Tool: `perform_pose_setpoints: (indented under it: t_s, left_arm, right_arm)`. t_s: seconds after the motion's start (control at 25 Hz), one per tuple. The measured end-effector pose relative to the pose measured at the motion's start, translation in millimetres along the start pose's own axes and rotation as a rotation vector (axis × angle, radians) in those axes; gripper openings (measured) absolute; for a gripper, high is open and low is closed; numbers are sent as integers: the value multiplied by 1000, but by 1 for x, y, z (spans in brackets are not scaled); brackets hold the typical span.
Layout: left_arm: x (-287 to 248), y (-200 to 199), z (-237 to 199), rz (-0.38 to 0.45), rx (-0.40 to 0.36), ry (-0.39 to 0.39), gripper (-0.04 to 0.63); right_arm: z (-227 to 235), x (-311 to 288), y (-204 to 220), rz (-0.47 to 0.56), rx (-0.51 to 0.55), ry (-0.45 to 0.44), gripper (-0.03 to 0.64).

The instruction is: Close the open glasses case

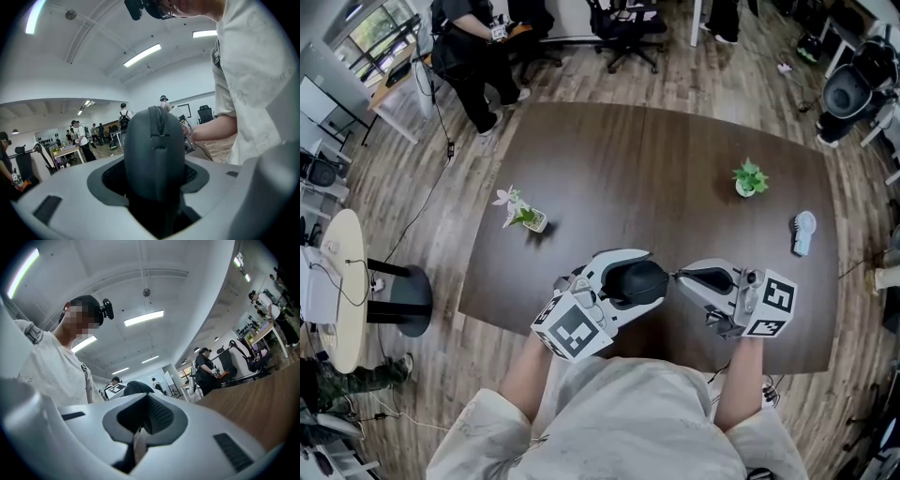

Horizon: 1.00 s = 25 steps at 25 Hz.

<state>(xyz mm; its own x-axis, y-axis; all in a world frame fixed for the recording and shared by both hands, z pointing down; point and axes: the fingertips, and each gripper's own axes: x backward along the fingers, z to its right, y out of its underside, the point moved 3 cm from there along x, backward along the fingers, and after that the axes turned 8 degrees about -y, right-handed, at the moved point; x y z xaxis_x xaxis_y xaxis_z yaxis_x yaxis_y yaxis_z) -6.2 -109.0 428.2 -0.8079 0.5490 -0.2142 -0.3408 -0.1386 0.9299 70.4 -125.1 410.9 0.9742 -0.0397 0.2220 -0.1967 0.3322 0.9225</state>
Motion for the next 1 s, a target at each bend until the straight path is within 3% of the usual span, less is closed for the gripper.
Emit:
perform_pose_setpoints:
  t_s: [0.28,0.56,1.0]
  left_arm:
    - [1,6,0,-43,-14,-20,269]
    - [-2,17,-4,-110,-77,-47,259]
    - [-15,37,-5,-226,-108,-53,256]
  right_arm:
    - [3,2,4,9,-22,18,2]
    - [1,1,0,38,-30,-3,2]
    - [-14,-13,-5,-2,1,-26,5]
